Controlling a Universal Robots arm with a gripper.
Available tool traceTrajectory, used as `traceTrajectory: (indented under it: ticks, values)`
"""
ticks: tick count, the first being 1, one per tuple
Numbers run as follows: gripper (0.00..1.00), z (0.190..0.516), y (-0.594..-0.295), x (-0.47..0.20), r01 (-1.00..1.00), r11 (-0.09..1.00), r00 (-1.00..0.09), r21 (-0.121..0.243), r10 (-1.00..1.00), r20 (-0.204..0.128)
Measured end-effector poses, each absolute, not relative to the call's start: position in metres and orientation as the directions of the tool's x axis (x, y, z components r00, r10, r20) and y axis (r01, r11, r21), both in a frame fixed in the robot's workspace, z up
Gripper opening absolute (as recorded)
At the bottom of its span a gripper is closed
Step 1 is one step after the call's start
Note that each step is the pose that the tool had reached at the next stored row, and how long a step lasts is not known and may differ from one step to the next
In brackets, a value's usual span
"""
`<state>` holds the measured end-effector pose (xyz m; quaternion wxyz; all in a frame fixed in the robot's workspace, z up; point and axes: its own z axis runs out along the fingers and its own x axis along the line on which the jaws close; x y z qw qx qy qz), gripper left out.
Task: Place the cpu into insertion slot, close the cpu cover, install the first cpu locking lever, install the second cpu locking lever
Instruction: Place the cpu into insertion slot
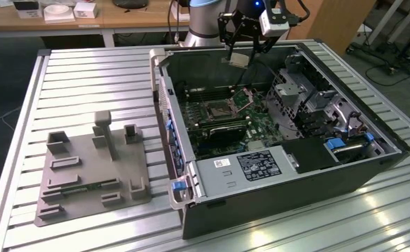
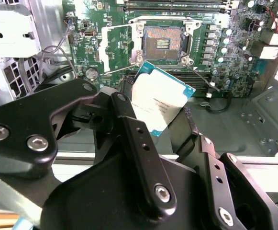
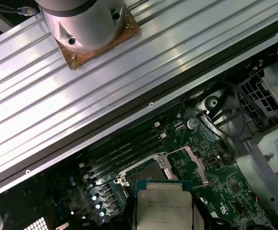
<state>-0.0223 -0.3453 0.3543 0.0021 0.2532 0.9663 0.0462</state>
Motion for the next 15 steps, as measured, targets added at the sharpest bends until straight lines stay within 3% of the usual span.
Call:
traceTrajectory:
  ticks: [15]
  values:
    - [0.54,0.3533,-0.3453,-0.0226,0.604,0.792,-0.796,0.09,0.605,0.019]
